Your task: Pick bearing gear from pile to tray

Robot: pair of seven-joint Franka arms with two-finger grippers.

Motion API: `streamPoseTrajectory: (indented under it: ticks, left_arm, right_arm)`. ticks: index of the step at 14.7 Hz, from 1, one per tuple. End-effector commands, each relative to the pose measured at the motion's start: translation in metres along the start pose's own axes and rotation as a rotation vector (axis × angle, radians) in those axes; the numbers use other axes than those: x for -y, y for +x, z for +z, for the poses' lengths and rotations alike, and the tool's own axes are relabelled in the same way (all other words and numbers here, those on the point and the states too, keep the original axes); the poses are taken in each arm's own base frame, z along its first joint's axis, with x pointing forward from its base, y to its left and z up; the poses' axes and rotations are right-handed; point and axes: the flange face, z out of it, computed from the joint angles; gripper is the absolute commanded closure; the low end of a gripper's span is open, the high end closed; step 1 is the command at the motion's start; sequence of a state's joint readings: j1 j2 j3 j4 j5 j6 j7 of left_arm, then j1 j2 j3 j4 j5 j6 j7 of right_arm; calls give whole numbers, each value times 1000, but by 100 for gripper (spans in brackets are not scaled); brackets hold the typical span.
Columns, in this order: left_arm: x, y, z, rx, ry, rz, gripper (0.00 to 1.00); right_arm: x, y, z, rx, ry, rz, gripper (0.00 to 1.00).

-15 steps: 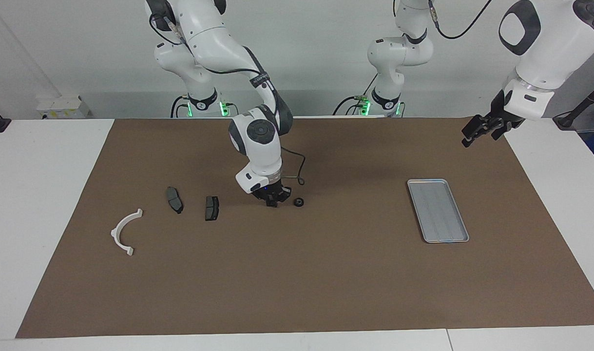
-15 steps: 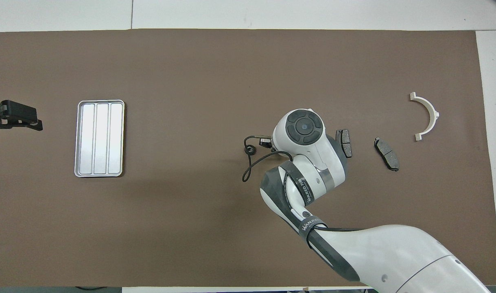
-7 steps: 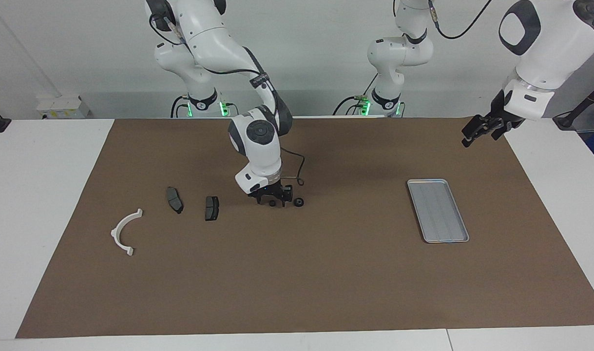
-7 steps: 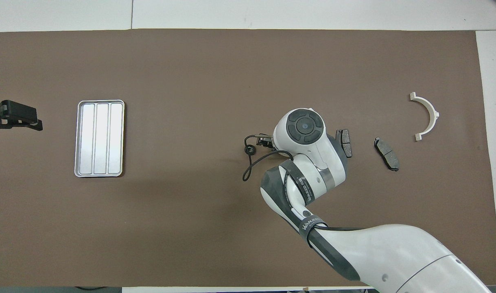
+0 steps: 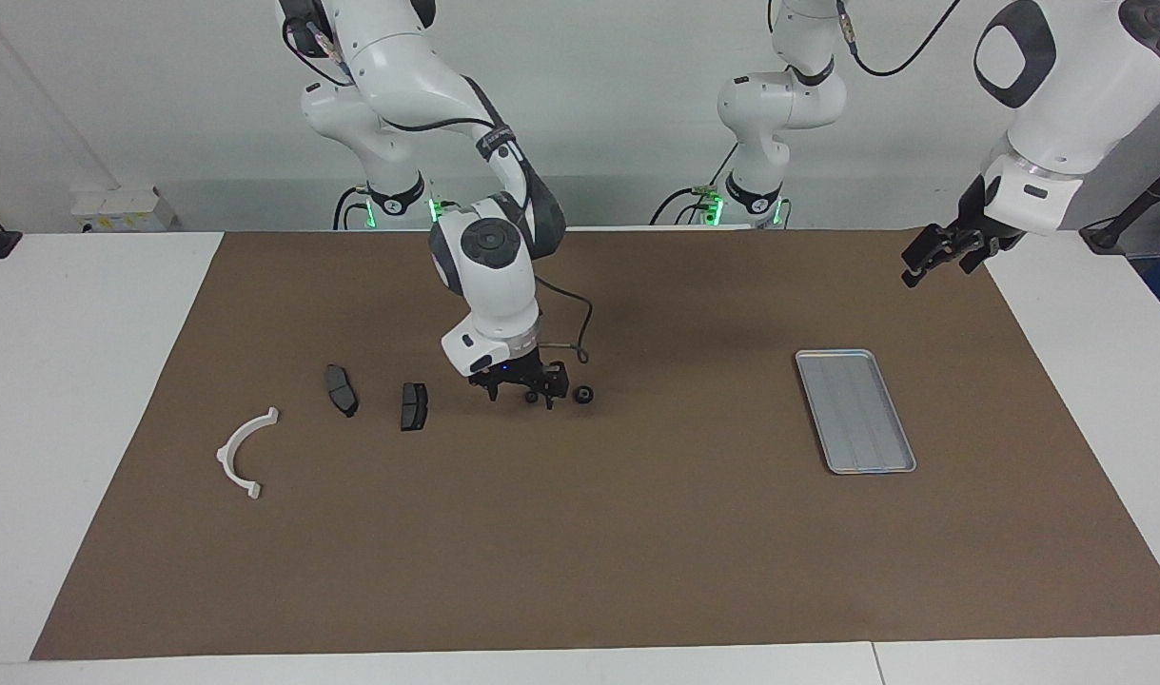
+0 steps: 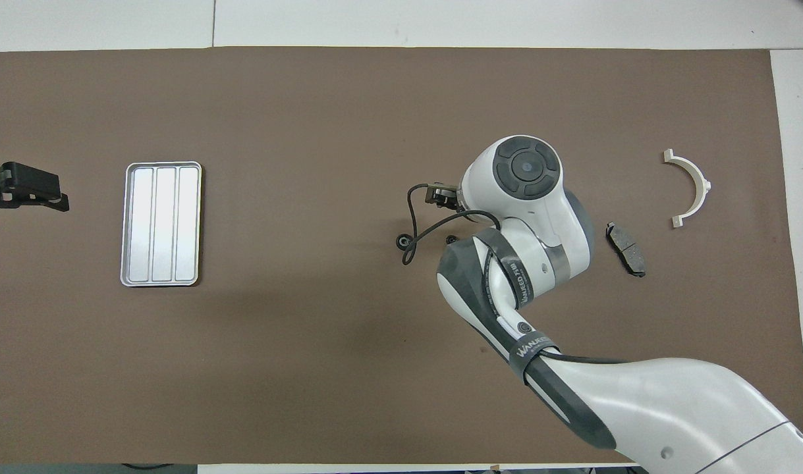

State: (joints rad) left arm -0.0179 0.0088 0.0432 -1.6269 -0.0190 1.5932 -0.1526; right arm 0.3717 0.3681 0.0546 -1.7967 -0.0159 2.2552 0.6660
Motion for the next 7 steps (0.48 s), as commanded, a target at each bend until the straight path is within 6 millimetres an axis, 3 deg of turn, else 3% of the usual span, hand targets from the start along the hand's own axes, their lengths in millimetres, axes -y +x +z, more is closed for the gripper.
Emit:
streamPoseTrajectory:
  ticks: [1, 3, 7]
  left_arm:
    - [2, -8, -4, 4, 5, 5, 0]
    - [2, -8, -4, 4, 5, 5, 0]
    - [3, -9, -3, 12, 6, 5, 0]
  right_arm:
    - [-19, 15, -19, -9, 15, -29, 0]
    - [-39, 31, -31, -27, 19, -54, 0]
    - [-110, 68, -60, -34, -1, -163, 0]
